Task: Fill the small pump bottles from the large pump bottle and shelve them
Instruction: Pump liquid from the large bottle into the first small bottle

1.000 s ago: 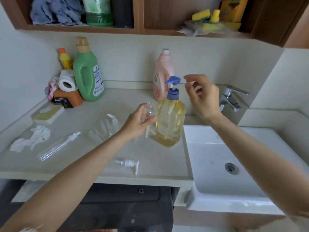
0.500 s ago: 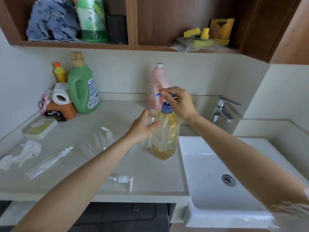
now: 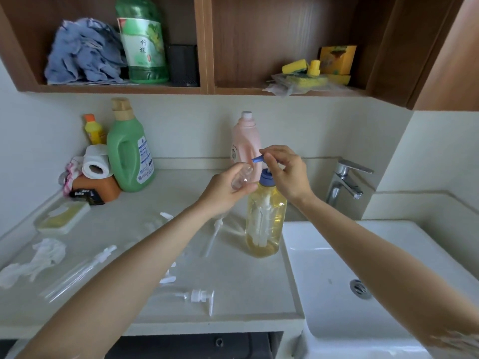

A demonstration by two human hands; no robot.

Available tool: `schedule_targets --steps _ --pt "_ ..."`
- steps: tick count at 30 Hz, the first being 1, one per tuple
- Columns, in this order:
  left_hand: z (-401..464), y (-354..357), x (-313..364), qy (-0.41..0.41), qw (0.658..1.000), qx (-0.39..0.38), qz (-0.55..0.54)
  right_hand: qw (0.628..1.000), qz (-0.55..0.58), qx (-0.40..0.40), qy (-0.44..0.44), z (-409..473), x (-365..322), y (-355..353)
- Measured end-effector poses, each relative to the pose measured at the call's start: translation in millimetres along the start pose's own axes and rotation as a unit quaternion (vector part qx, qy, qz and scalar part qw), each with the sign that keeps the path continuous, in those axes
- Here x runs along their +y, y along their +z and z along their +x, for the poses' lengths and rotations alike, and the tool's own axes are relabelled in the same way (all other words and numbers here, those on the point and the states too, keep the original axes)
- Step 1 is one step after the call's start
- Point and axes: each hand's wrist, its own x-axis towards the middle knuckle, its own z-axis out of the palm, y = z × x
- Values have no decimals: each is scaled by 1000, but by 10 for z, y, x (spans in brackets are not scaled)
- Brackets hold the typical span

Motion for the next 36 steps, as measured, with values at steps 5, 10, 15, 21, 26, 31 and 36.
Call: schedule_targets --steps 5,10,15,21,26,31,36 --pt "96 24 123 -22 997 35 72 991 -94 61 -69 -69 -2 16" --pt "96 -6 189 23 998 5 58 982 -134 93 -97 -113 -20 53" --pt "146 -44 151 22 998 -52 36 982 -142 76 -96 -154 -56 45" --pt "193 -15 144 -67 992 -90 57 986 -124 63 -89 -146 -60 15" --pt "128 -82 60 -66 990 -107 -69 988 -109 55 -99 -139 -21 2" --pt "57 -178 156 -113 978 -159 -74 987 -108 38 -113 -123 22 -35" --pt "18 -210 168 -148 962 -179 -140 986 -111 32 -118 -126 26 -15"
